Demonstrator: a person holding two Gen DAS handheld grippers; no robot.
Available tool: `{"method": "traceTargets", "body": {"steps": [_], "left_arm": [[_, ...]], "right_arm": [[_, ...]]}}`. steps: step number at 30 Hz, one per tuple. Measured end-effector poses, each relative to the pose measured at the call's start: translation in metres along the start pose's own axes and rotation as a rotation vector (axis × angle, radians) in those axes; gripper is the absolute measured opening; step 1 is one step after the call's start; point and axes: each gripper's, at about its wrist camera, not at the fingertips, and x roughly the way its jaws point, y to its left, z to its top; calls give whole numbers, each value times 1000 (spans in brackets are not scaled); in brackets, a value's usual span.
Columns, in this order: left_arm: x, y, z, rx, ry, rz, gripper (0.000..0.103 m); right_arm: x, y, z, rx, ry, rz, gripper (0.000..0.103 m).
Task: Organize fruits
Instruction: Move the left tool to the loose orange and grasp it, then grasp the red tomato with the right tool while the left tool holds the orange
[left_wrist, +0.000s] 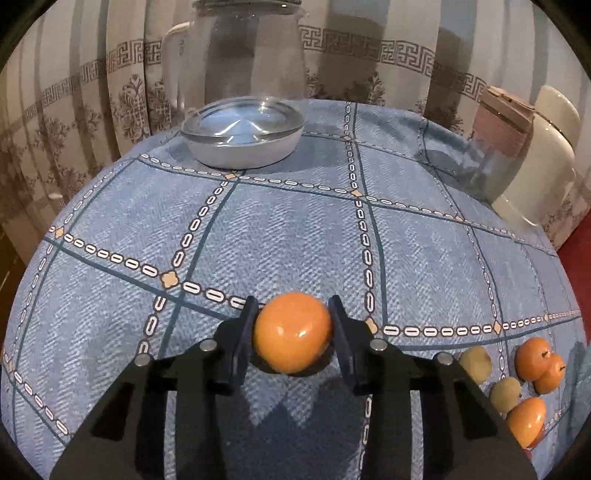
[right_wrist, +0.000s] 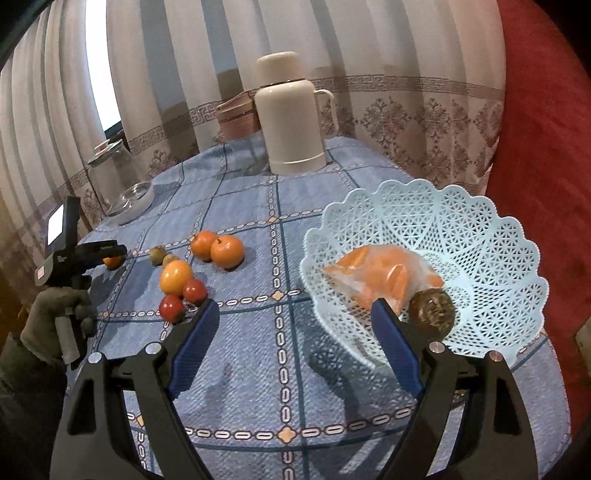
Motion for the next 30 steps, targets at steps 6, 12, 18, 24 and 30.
{"method": "traceTargets", "body": {"steps": [6, 12, 18, 24, 30], "left_arm": [[-13, 4, -3, -36, -12, -19, 39], [-38, 1, -1, -45, -83, -15, 39], [-59, 3, 3, -67, -138, -12, 39], [-70, 3, 2, -72, -169, -15, 39], [-74, 6, 3, -79, -187, 21, 39]], "right_arm": [[4, 11, -1, -13, 8, 17, 85], [8, 33, 8, -48, 15, 60, 85], [19, 62, 17, -85, 35, 127, 85], [43, 90, 15, -100, 107, 204, 80], [76, 114, 9, -128, 200, 239, 60]]}}
